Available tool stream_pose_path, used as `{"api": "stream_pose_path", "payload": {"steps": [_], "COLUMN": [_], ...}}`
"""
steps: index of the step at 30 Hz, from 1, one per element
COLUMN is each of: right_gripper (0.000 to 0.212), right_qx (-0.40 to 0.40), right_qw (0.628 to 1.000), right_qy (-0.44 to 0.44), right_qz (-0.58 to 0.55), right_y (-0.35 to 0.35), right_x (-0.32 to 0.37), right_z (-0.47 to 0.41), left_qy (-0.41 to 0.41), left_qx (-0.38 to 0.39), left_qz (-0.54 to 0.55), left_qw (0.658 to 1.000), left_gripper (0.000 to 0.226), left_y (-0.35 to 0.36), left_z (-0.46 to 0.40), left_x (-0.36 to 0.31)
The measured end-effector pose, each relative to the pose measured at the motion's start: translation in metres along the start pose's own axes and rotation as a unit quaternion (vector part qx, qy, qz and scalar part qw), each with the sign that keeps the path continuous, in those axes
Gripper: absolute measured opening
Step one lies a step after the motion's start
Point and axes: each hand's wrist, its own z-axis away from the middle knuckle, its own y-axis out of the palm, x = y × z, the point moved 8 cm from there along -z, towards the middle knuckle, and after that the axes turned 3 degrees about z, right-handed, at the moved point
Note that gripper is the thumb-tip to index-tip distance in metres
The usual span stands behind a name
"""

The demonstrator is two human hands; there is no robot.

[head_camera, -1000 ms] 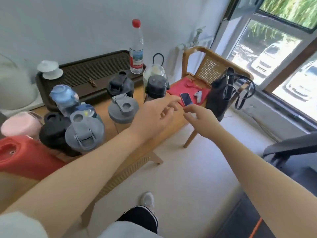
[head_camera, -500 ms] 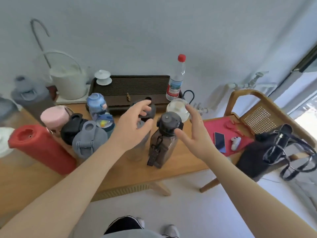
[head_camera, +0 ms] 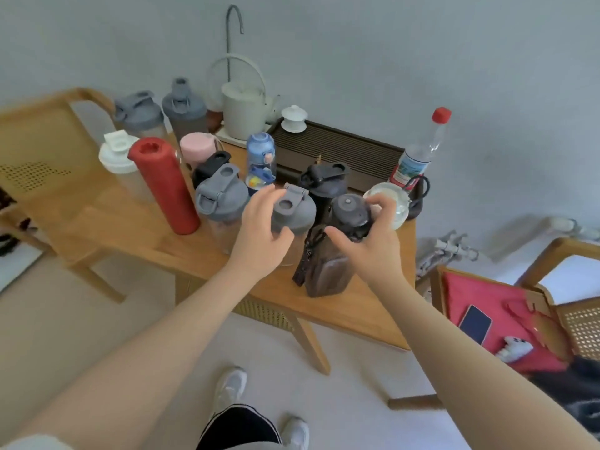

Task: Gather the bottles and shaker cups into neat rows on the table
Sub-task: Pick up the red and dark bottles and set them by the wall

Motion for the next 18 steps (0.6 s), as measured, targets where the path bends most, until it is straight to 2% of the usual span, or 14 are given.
{"api": "stream_pose_path", "payload": {"steps": [2, 5, 9, 13, 15, 18], "right_gripper": [0.064, 0.07, 0.089, 0.096, 0.096, 0.091], "right_qx": [-0.012, 0.061, 0.123, 0.194, 0.206, 0.211], "right_qw": [0.999, 0.995, 0.991, 0.974, 0.968, 0.963], "right_qy": [0.022, 0.054, 0.055, 0.004, 0.002, -0.023], "right_qz": [-0.034, -0.049, 0.011, 0.114, 0.144, 0.165], "right_y": [-0.004, 0.01, 0.027, 0.032, 0.028, 0.028], "right_x": [-0.009, -0.026, -0.043, -0.045, -0.046, -0.029], "right_z": [0.001, 0.005, 0.004, -0.008, -0.007, -0.001], "left_qy": [0.012, 0.02, -0.017, -0.017, 0.01, 0.052], "left_qx": [-0.001, 0.019, 0.01, -0.013, -0.042, -0.137], "left_qz": [-0.015, -0.054, -0.05, -0.036, -0.044, -0.121], "left_qw": [1.0, 0.998, 0.999, 0.999, 0.998, 0.982], "left_gripper": [0.054, 0.056, 0.056, 0.054, 0.052, 0.052], "left_y": [-0.003, 0.0, 0.003, -0.001, -0.019, -0.063], "left_z": [0.003, 0.003, 0.011, 0.02, 0.017, 0.012], "left_x": [-0.002, -0.002, 0.008, 0.007, 0.0, 0.002]}}
